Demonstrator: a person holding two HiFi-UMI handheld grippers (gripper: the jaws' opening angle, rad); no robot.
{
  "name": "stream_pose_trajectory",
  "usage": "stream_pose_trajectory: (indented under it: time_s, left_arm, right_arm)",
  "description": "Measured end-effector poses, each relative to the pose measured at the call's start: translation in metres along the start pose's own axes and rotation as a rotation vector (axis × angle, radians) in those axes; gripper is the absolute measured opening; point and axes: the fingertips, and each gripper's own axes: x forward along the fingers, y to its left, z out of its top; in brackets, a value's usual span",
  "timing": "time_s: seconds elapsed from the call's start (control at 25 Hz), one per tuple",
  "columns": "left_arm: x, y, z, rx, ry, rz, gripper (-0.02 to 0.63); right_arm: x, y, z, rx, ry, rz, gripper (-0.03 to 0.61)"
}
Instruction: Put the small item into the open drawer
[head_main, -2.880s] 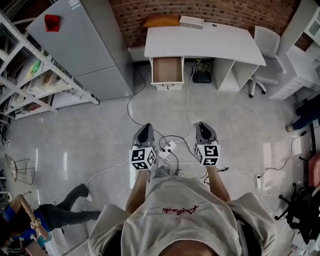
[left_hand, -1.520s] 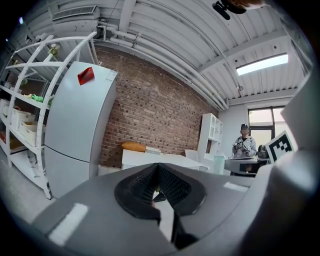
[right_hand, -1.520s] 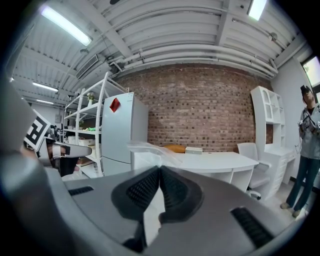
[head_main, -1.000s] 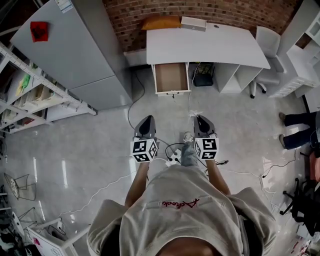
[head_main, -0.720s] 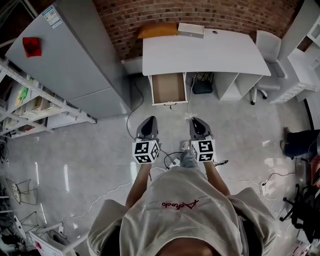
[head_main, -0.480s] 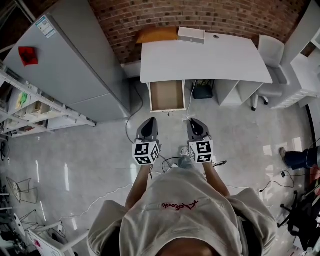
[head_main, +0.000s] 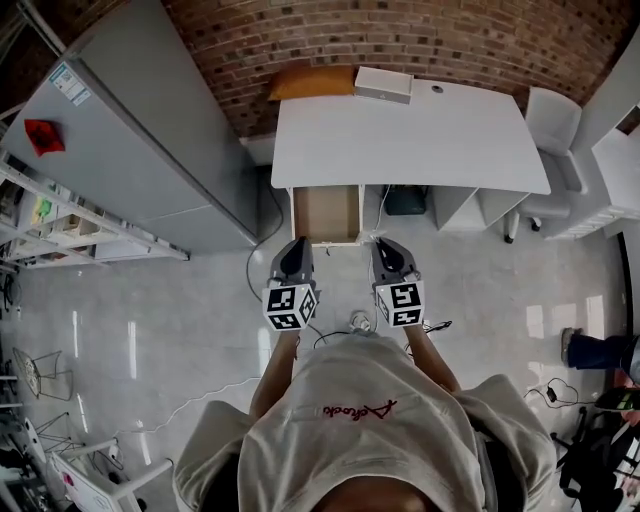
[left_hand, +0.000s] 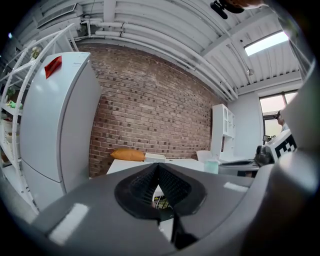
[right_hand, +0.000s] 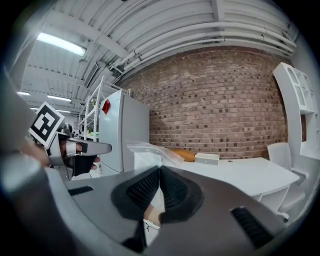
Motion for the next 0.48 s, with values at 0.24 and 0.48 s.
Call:
stream_pose_trajectory:
  time_s: [0.24, 0.48]
  left_arm:
    - [0.043, -0.010, 0.001, -0.009, 0.010, 0.029, 0.008]
    - [0.064, -0.005, -0.004, -0.017, 0.028, 0.053, 0.008]
  right_arm:
    - [0.031, -0.040, -0.002, 0.000, 0.018, 0.040, 0.012]
    - [0.052, -0.059, 0.000, 0.007, 0.017, 0.050, 0.012]
